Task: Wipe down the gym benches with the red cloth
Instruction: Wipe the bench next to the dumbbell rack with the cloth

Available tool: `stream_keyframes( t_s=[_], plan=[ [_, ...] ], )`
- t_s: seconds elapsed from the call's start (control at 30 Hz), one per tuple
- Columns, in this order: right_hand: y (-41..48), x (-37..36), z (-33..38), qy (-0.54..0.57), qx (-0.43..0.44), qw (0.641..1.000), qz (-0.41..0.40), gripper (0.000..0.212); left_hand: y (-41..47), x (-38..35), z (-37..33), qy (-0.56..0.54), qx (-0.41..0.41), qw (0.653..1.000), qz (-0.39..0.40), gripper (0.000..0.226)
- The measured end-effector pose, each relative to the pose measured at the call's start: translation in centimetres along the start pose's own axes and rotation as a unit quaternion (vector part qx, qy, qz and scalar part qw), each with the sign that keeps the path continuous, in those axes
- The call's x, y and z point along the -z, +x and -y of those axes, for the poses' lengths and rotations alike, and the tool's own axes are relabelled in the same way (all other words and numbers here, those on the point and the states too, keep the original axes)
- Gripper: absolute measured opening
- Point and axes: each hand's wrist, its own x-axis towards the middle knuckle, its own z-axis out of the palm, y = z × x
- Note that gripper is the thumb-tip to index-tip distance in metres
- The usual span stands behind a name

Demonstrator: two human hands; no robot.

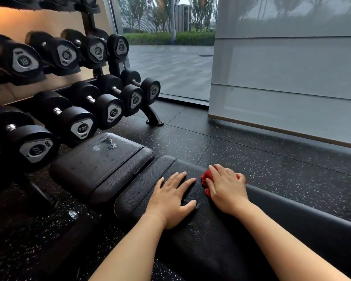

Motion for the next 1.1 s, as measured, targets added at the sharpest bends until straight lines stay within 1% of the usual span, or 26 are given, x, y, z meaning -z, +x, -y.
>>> stream_keyframes(
  t_s=[0.03,0.1,0.13,0.17,0.27,0.3,0.4,0.53,0.57,0.7,0.83,0.9,0.93,0.97,1.03,1.07,1.1],
  plan=[
    [-0.8,0.0,0.2,-0.003,0.01,1.0,-0.001,0.063,0.0,0.0,0.0,-0.002,0.002,1.0,-0.001,0.07],
    [-2.5,-0.1,0.7,-0.002,0.029,1.0,0.007,0.086,-0.1,0.0,0.0,-0.006,0.014,1.0,-0.007,0.075],
    [-3.0,-0.1,0.9,0.003,0.03,0.999,0.011,0.09,-0.1,0.1,0.1,-0.009,0.024,1.0,-0.01,0.076],
    [-3.1,-0.1,0.9,0.012,0.027,0.999,0.01,0.089,0.0,0.0,0.1,-0.013,0.035,0.999,-0.012,0.076],
    [-1.9,0.1,1.0,0.011,0.022,1.0,0.014,0.06,0.0,0.2,0.0,-0.017,0.048,0.999,-0.008,0.072],
    [-1.3,0.0,1.1,0.007,0.024,1.0,0.013,0.055,0.0,0.3,0.0,-0.014,0.048,0.999,-0.006,0.072],
    [0.8,-0.3,1.4,0.011,0.027,0.999,0.015,0.053,0.1,0.3,-0.1,-0.007,0.049,0.999,0.001,0.074],
    [3.0,-0.4,1.8,0.026,0.036,0.999,0.017,0.052,0.1,0.2,-0.2,0.001,0.049,0.999,0.002,0.096],
    [3.3,-0.4,1.9,0.029,0.038,0.999,0.019,0.052,0.1,0.2,-0.2,0.001,0.05,0.999,0.002,0.098],
    [3.1,-0.4,1.8,0.026,0.052,0.998,0.016,0.052,0.1,0.3,-0.1,0.003,0.051,0.999,-0.003,0.099],
    [2.4,-0.1,1.4,0.019,0.069,0.997,0.021,0.054,0.2,0.4,-0.4,0.006,0.056,0.998,0.011,0.099],
    [1.2,-0.1,1.3,0.014,0.087,0.996,0.024,0.056,0.2,0.4,-0.2,0.015,0.053,0.998,0.022,0.091],
    [0.3,-0.2,1.2,0.015,0.097,0.995,0.023,0.061,0.4,0.4,-0.1,0.021,0.052,0.998,0.03,0.084],
    [-0.6,-0.2,1.3,0.019,0.107,0.994,0.021,0.07,0.5,0.5,0.1,0.022,0.05,0.998,0.039,0.077],
    [-2.0,-0.3,1.5,0.024,0.11,0.993,0.028,0.09,0.9,0.7,0.4,-0.002,0.042,0.997,0.058,0.072],
    [-2.1,-0.4,1.5,0.025,0.103,0.994,0.029,0.093,1.0,0.8,0.6,-0.02,0.035,0.997,0.065,0.071],
    [-1.8,-0.3,1.6,0.027,0.095,0.995,0.027,0.091,1.2,0.8,0.9,-0.041,0.028,0.996,0.068,0.068]
  ],
)
